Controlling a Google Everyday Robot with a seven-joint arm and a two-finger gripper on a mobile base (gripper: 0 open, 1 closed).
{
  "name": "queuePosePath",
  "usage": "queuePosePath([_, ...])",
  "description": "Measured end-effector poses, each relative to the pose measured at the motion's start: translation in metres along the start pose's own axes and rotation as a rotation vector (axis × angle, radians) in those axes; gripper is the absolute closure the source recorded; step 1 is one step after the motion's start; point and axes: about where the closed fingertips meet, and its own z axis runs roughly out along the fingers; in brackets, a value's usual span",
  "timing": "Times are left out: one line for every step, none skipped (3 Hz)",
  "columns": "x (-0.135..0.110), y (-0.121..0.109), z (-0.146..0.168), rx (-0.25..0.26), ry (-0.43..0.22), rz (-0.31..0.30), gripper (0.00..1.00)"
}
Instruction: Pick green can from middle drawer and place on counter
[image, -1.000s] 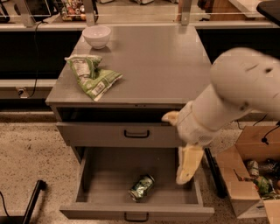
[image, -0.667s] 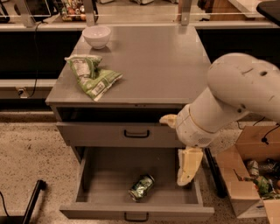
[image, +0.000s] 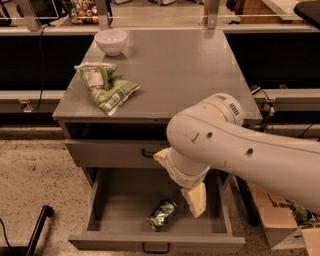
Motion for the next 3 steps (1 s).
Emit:
queuePosePath([0.014, -0.001, -0.001, 0.014, 0.043, -0.014, 0.00])
queuePosePath([0.015, 0.002, 0.005, -0.014, 0.051, -0.050, 0.00])
queuePosePath([0.008, 0.022, 0.034, -0.027, 0.026, -0.157, 0.00])
